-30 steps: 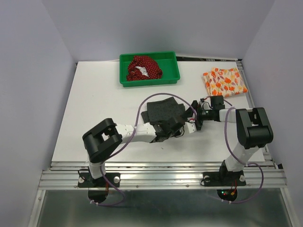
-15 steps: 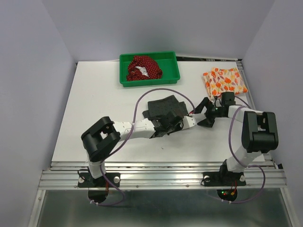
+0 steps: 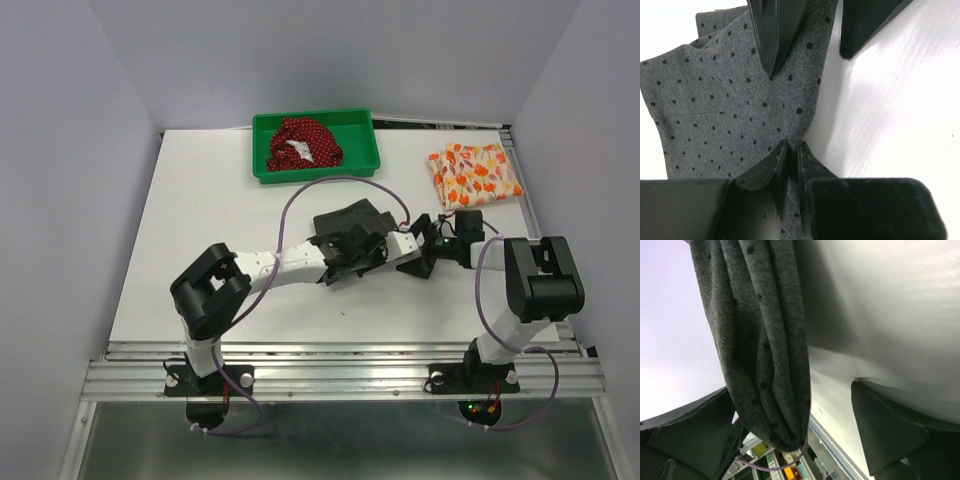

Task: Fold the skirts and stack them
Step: Neatly place the folded skirt to the corner

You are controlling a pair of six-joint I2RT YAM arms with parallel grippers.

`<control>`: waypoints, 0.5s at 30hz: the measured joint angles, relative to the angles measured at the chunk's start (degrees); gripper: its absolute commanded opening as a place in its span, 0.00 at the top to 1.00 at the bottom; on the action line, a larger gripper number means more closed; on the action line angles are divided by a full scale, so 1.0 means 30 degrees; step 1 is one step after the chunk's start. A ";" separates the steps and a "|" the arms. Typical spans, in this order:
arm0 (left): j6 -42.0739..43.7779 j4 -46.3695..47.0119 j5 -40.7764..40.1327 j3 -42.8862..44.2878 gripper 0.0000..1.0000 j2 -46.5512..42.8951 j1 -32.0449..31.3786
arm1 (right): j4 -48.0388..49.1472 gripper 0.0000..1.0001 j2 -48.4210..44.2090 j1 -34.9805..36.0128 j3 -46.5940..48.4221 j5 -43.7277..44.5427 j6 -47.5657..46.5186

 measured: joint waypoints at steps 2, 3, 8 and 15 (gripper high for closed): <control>-0.0044 -0.0022 0.0095 0.0095 0.90 0.0007 0.0066 | 0.0852 0.00 0.0160 0.0357 -0.0036 0.0080 0.0393; -0.0066 -0.0022 0.0146 0.0131 0.90 0.0022 0.0095 | 0.1275 0.00 0.0277 0.0546 -0.0036 0.0219 0.0597; -0.0124 -0.0073 0.0459 0.0430 0.90 0.0240 0.0138 | 0.3031 0.06 0.0699 0.1894 -0.0029 0.1603 0.1596; -0.0160 -0.0124 0.0583 0.0459 0.90 0.0678 0.0138 | 0.4590 0.33 0.1290 0.2688 0.0226 0.3665 0.2033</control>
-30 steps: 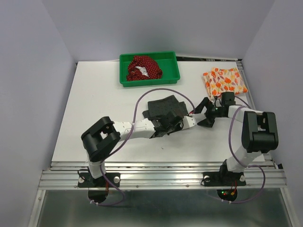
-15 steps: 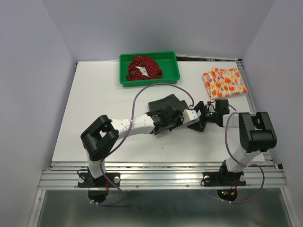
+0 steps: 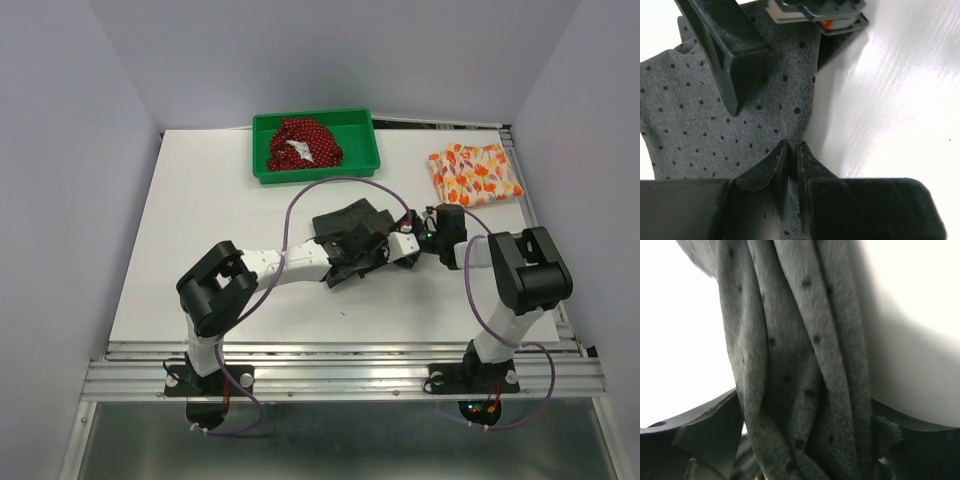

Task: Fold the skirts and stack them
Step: Neatly place the folded skirt to the corner

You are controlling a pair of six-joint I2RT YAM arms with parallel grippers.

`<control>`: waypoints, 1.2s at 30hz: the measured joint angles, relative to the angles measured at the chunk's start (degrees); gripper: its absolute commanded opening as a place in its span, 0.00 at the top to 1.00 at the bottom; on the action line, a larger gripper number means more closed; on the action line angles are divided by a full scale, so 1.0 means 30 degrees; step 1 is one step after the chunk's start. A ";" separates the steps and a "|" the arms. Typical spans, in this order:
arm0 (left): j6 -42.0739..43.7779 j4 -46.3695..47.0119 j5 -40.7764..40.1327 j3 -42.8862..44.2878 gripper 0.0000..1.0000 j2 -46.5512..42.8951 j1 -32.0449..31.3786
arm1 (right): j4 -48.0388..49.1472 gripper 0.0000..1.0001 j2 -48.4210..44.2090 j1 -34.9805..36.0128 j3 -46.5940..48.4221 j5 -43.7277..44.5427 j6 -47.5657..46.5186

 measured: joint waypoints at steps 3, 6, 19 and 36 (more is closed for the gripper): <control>-0.0007 0.0007 0.0000 0.0000 0.89 0.0197 0.0000 | 0.0809 0.55 0.0612 0.0000 0.0262 0.0714 -0.0073; -0.0029 0.0015 0.0007 0.0007 0.85 0.0401 0.0000 | 0.1035 0.72 0.0896 0.0131 0.0270 0.1093 -0.0313; -0.1158 -0.2433 0.0911 0.0036 0.01 -0.2113 0.0386 | -0.4437 0.99 -0.2856 -0.1450 0.1931 0.3264 -0.7155; -0.2186 -0.3971 0.1545 -0.0721 0.01 -0.7351 0.3002 | -0.9464 0.99 -0.0291 -0.3643 0.9063 0.7104 -1.6742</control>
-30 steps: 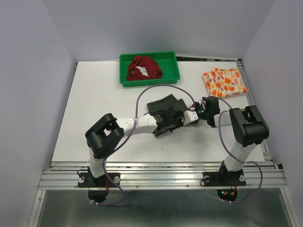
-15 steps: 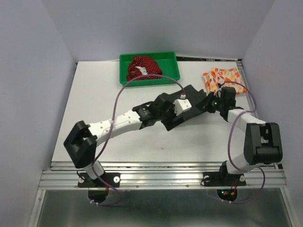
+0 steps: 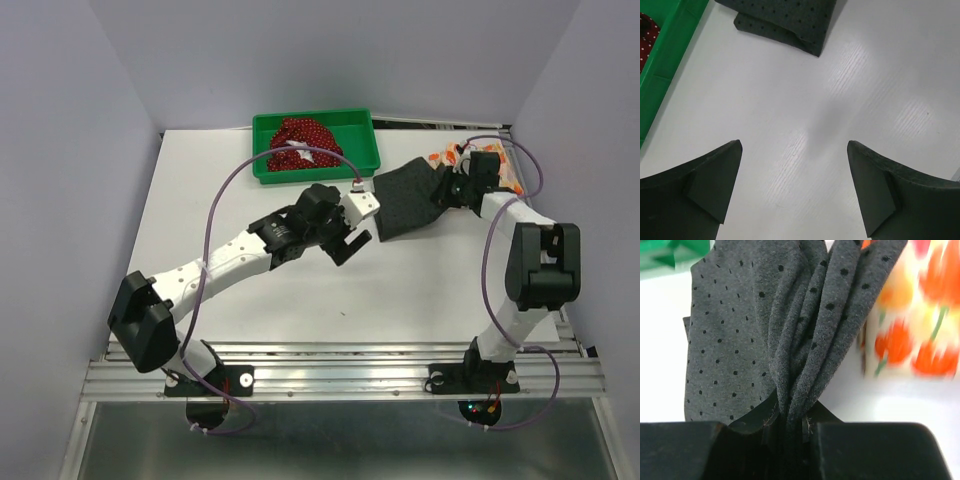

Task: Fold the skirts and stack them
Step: Neatly place the folded skirt to the corner

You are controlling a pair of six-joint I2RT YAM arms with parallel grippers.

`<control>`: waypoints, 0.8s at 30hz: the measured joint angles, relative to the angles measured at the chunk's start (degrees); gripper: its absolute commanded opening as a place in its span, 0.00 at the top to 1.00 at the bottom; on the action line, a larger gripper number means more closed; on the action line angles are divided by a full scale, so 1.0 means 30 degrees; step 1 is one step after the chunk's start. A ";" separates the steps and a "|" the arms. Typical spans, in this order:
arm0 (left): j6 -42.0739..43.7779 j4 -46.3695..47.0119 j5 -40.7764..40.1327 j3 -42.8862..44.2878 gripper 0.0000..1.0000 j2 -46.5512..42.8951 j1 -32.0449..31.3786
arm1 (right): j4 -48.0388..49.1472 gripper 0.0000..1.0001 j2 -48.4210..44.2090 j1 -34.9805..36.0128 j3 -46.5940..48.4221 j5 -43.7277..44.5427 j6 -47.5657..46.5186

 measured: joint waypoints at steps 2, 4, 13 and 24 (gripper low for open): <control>-0.0066 -0.0044 0.0095 -0.0007 0.01 0.0066 0.0000 | -0.0058 0.99 0.0809 0.0007 0.1064 0.0182 -0.0503; -0.0117 -0.0036 0.0138 0.0000 0.01 0.0080 0.0007 | -0.0036 0.99 0.1443 0.0000 0.2215 0.0393 -0.0882; -0.0102 -0.0036 0.0255 -0.0007 0.01 0.0087 0.0007 | -0.0262 0.99 0.2084 -0.0736 0.5792 0.0933 -0.3330; 0.0029 -0.0044 0.0255 -0.0007 0.01 0.0335 0.0007 | -0.0437 0.99 0.2091 -0.2841 0.6353 -0.2135 -0.5421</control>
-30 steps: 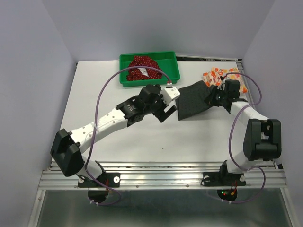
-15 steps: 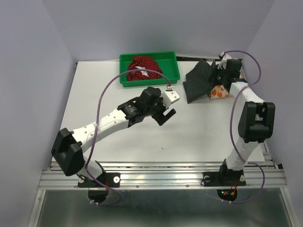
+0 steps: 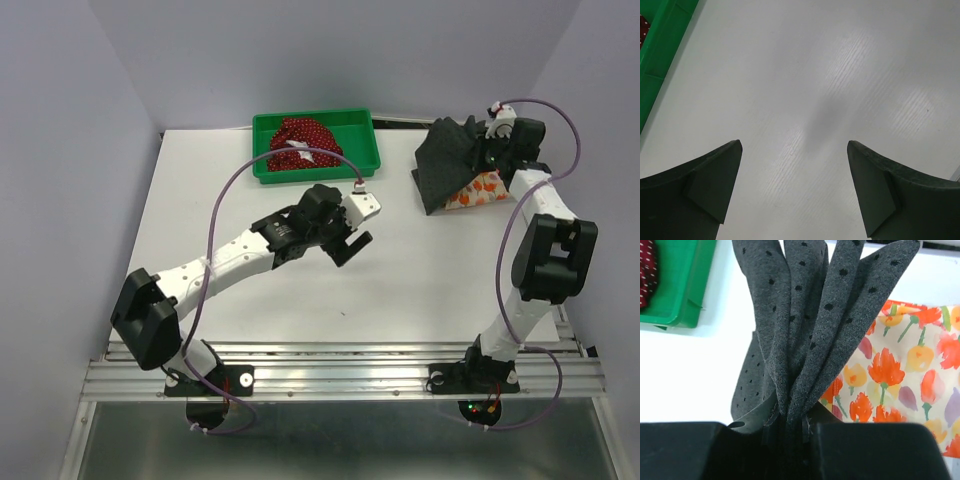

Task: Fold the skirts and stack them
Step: Neatly place the folded skirt to the corner

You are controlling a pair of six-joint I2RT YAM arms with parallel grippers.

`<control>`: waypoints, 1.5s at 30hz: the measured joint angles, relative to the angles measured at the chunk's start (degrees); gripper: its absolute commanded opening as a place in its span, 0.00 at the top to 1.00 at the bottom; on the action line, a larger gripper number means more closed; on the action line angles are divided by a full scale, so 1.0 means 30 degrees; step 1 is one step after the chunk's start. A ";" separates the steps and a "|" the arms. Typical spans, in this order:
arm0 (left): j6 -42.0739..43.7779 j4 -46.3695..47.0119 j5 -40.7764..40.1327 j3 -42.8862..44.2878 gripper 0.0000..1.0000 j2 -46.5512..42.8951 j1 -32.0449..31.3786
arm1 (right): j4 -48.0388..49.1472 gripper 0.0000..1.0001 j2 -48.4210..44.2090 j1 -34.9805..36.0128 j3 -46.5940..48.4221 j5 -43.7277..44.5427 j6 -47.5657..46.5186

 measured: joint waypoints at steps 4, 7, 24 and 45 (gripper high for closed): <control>0.0044 -0.0007 0.0066 0.0000 0.01 0.0204 0.0000 | -0.0146 0.99 0.0000 -0.0627 0.0721 -0.1894 0.0102; 0.0095 -0.0015 0.0138 0.0007 0.02 0.0415 0.0000 | -0.0342 0.99 0.0153 -0.0707 0.1698 -0.2769 0.0590; 0.0415 -0.0481 0.0117 0.0007 0.01 0.0750 0.0000 | -0.0270 0.99 0.1341 -0.2397 0.3497 -0.4488 0.2608; 0.0619 -0.2222 0.1035 0.1450 0.01 0.1851 0.1967 | 0.4197 0.32 0.6047 -0.5923 0.0554 -0.7074 0.8502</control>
